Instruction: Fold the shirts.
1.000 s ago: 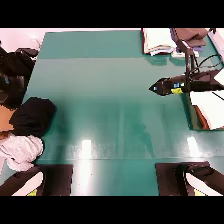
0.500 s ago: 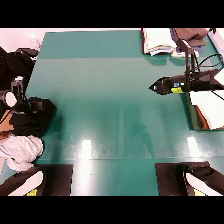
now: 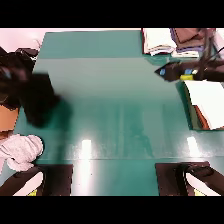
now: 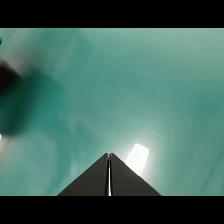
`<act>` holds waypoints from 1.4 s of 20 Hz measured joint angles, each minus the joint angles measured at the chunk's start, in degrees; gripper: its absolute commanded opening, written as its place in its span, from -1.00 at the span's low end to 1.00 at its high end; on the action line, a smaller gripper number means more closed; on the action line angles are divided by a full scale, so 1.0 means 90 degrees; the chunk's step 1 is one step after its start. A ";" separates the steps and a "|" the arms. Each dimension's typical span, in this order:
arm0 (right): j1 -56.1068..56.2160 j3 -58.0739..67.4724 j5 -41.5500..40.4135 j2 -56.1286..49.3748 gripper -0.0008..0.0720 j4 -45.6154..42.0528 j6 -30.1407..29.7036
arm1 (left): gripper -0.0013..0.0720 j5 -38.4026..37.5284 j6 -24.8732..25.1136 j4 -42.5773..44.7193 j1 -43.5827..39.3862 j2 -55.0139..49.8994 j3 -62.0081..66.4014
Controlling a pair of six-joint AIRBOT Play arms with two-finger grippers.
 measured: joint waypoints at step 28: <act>-0.1256 0.3730 0.1377 -0.0811 -0.92 -0.0034 0.0000 | 0.52 -0.0425 0.0359 -0.1671 -0.1139 -0.2841 0.1197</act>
